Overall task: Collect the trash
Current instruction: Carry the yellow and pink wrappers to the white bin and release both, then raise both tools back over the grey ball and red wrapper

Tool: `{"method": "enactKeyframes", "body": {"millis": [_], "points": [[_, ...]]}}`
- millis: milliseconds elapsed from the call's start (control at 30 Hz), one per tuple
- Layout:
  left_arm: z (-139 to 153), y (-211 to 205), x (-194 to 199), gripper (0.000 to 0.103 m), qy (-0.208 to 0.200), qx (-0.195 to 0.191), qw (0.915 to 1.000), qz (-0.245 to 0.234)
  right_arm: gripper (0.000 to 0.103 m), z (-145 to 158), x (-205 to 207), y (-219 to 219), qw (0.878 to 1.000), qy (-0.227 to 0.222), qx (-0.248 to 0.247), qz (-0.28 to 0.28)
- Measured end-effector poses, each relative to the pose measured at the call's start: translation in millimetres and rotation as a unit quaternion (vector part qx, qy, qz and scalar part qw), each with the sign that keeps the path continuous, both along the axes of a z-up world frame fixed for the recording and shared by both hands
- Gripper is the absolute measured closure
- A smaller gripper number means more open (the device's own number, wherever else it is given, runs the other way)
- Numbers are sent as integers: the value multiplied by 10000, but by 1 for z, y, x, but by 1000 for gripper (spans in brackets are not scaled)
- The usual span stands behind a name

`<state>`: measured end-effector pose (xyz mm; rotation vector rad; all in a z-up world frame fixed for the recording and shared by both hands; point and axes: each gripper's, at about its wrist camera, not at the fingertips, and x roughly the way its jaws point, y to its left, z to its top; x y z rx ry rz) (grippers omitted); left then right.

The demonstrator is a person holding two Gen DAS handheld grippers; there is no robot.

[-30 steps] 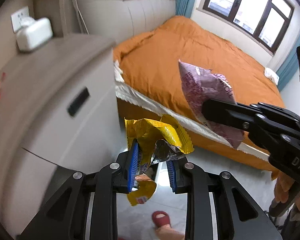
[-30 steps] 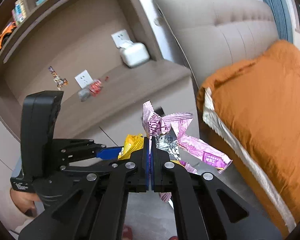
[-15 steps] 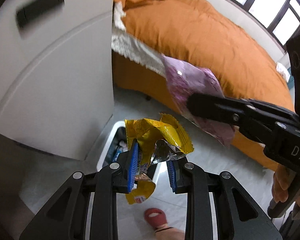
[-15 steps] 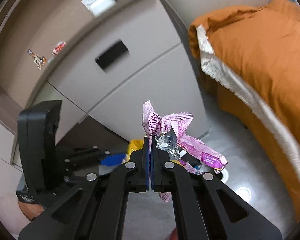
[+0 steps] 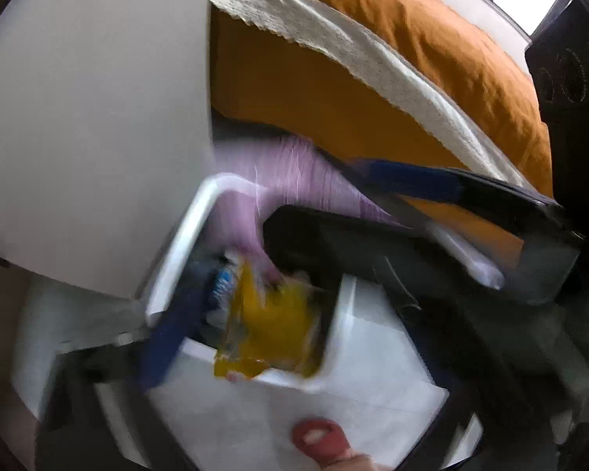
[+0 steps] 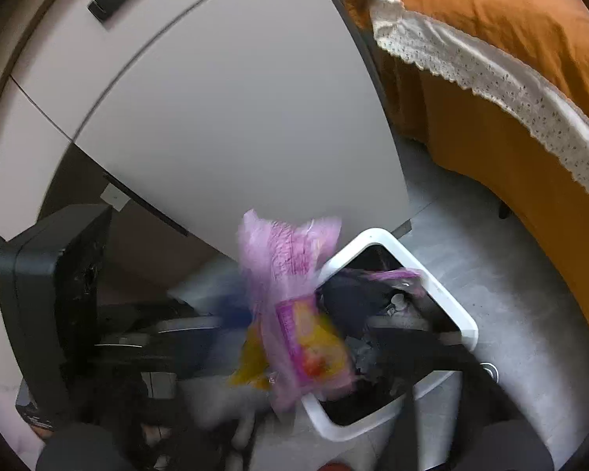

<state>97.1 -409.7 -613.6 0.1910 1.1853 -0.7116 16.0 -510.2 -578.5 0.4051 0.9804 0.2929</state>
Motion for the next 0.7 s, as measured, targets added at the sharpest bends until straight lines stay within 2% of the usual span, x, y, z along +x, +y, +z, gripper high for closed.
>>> {"method": "enactKeyframes", "body": {"millis": [33, 167, 400, 533, 700], "points": [[-5, 1, 3, 5, 50, 29, 10000, 9, 4, -4, 2, 0, 9999, 45, 93, 64], [-12, 6, 8, 5, 82, 105, 9999, 103, 4, -10, 5, 2, 9999, 120, -104, 51], [1, 18, 7, 5, 7, 28, 9999, 140, 4, 13, 4, 6, 9985, 7, -544, 90], [20, 26, 6, 5, -11, 6, 9999, 165, 4, 33, 6, 2, 9986, 44, -520, -60], [62, 32, 8, 5, -38, -9, 9997, 236, 4, 77, 8, 1, 9982, 25, -576, -132]]}}
